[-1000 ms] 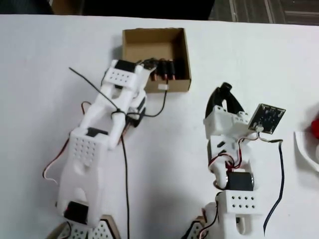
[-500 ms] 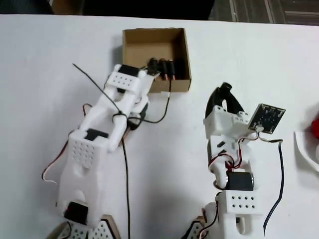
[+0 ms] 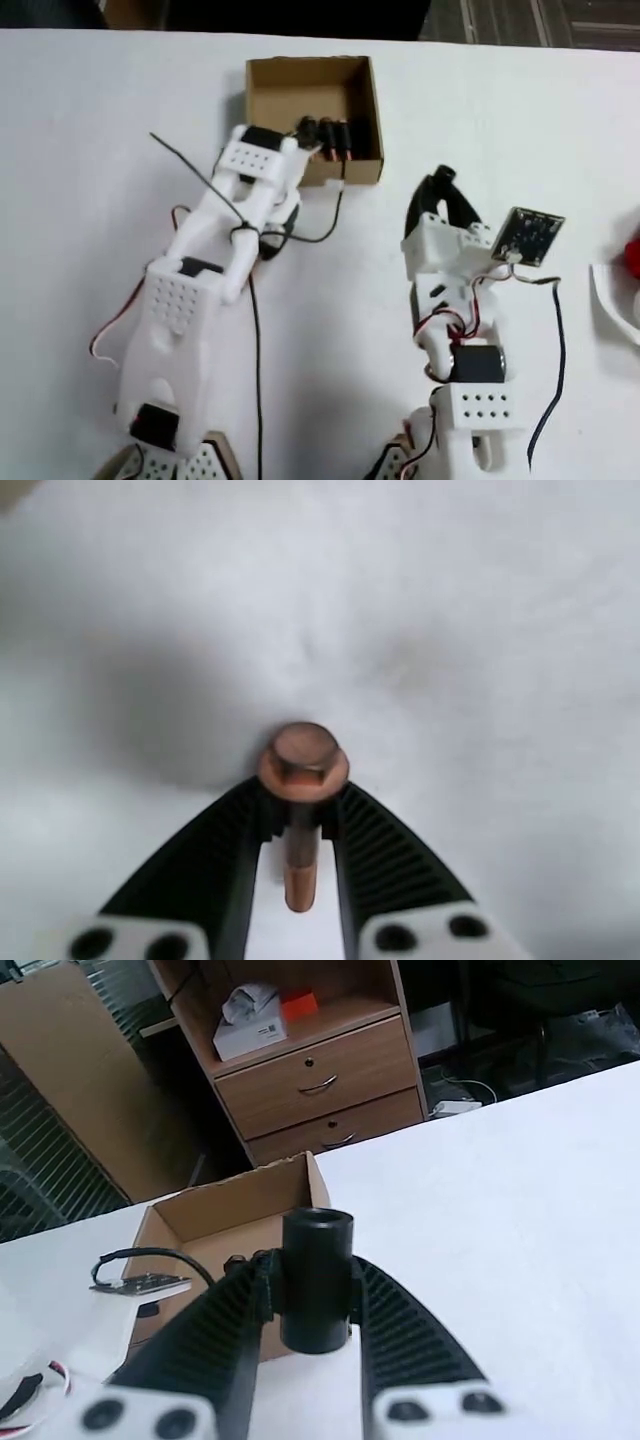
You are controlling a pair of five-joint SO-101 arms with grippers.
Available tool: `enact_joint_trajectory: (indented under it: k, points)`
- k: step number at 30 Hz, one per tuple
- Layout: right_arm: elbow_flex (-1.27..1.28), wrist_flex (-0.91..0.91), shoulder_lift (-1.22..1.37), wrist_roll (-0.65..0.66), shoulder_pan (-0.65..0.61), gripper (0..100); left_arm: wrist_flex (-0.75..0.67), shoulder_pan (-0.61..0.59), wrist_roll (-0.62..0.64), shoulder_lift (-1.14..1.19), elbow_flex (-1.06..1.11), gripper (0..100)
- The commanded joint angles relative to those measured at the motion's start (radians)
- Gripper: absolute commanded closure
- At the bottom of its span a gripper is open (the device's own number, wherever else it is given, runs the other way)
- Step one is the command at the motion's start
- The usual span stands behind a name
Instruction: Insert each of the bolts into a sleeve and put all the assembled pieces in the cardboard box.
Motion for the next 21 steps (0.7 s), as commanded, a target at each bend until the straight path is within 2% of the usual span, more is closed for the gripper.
enact_joint_trajectory:
  k: [1,7,13,16,21]
  points:
    - [-0.012,-0.022,-0.031,0.009,-0.039,97.8,0.032,0.040,0.011,-0.190,-0.071,98]
    - [-0.008,-0.021,-0.022,0.009,-0.042,97.8,-0.031,0.072,0.104,-0.470,-0.031,98]
    - [0.040,-0.030,-0.021,0.012,-0.096,97.8,-0.112,0.110,0.158,-0.750,0.137,98]
    - [0.086,-0.038,-0.021,0.081,-0.150,97.8,-0.201,0.147,0.153,-0.921,0.268,98]
    - [0.186,-0.205,-0.021,0.190,-0.182,97.8,-0.350,0.222,0.115,-1.171,0.524,98]
